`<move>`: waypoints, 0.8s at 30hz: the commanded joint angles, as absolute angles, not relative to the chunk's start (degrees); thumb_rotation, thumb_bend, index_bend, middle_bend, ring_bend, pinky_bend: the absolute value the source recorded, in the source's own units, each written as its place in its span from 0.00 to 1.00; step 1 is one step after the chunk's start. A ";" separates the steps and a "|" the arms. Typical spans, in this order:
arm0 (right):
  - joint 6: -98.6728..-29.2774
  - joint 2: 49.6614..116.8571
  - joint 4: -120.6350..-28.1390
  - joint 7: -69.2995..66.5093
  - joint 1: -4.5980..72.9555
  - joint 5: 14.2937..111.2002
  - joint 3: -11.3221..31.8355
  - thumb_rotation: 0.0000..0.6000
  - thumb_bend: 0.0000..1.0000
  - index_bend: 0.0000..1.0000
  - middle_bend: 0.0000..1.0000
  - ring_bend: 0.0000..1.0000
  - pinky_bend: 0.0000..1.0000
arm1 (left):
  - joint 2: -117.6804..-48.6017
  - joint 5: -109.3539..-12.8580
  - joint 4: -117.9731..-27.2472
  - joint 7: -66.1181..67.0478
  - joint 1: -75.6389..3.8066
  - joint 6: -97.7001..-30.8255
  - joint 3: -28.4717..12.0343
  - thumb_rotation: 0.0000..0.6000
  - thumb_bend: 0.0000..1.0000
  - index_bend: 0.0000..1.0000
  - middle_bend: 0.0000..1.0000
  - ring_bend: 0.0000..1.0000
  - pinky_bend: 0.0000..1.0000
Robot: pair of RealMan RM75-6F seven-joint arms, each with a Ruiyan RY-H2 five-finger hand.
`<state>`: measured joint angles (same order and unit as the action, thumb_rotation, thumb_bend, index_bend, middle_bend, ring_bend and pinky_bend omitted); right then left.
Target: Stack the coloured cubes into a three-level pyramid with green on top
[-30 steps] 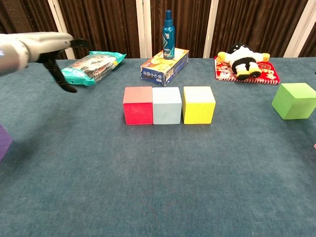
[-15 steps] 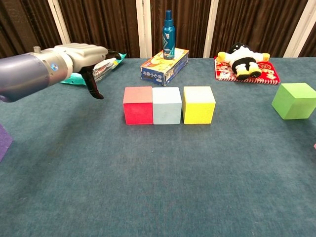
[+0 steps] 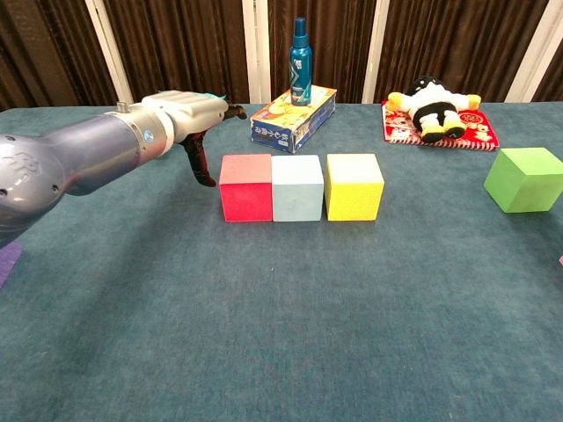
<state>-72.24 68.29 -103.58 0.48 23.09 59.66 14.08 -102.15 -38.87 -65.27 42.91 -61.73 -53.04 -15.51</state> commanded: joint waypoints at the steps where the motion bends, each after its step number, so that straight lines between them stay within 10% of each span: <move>1: -72.04 68.30 -103.53 0.36 23.00 59.52 14.28 1.00 0.34 0.00 0.00 0.00 0.00 | -103.07 -38.83 -64.13 43.05 -62.29 -52.54 -15.63 1.00 0.22 0.00 0.00 0.00 0.02; 24: -71.18 68.53 -103.38 0.42 22.43 59.46 15.26 1.00 0.34 0.00 0.00 0.00 0.00 | -106.57 -40.14 -59.97 42.31 -63.68 -51.65 -16.43 1.00 0.22 0.00 0.00 0.00 0.02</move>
